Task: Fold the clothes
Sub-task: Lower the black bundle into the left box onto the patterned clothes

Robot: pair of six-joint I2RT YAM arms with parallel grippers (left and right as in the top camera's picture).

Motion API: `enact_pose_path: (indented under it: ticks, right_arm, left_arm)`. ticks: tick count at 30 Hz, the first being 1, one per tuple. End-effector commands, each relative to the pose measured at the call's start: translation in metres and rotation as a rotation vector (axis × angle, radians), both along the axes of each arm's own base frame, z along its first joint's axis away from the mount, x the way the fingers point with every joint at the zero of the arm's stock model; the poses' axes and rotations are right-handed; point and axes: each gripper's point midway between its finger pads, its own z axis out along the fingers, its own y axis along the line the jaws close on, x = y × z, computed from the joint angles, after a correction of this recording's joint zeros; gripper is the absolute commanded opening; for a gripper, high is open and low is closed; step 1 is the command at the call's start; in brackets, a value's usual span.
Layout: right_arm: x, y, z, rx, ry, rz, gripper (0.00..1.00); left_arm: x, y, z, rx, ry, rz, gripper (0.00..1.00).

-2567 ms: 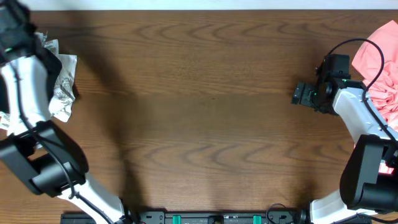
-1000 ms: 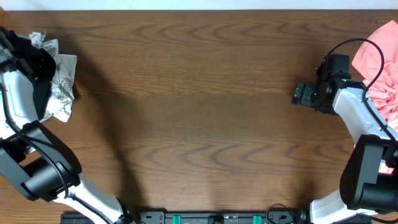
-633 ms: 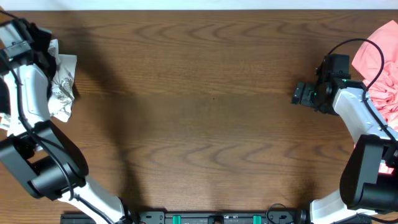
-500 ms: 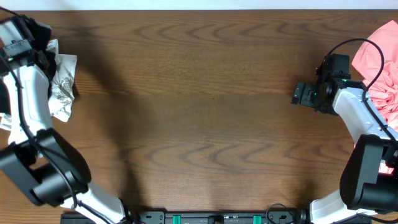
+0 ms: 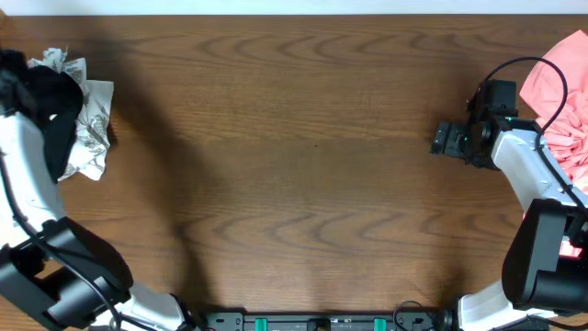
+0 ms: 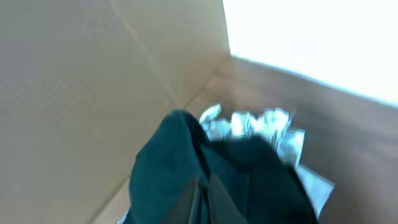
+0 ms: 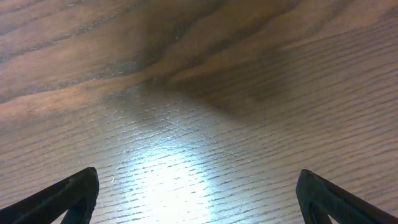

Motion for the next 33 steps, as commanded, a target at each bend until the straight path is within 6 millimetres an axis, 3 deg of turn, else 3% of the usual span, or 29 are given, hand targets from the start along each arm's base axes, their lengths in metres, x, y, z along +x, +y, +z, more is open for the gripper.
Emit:
enact_pose_path:
  ticks: [1,5,8,15,22,33]
  right_arm:
    - [-0.001,0.003,-0.002,0.005,0.004,-0.006,0.99]
    - [-0.001,0.003,-0.002,0.005,0.004,-0.006,0.99]
    - [-0.001,0.003,-0.002,0.005,0.004,-0.006,0.99]
    - [-0.001,0.003,-0.002,0.005,0.004,-0.006,0.99]
    - [-0.001,0.003,-0.002,0.005,0.004,-0.006,0.99]
    - [-0.001,0.003,-0.002,0.005,0.004,-0.006,0.99]
  left_arm:
    - [0.011,0.007,-0.005,-0.150,-0.140,-0.031,0.06]
    - [0.024,0.022,-0.009,-0.137,-0.202,-0.055,0.06]
    - [0.037,0.031,-0.027,-0.130,-0.210,-0.057,0.06]
    - [0.055,0.048,-0.047,-0.097,-0.251,-0.060,0.06]
    - [0.056,0.058,-0.061,-0.096,-0.251,-0.049,0.06]
    - [0.045,0.076,-0.102,-0.150,-0.193,-0.006,0.06]
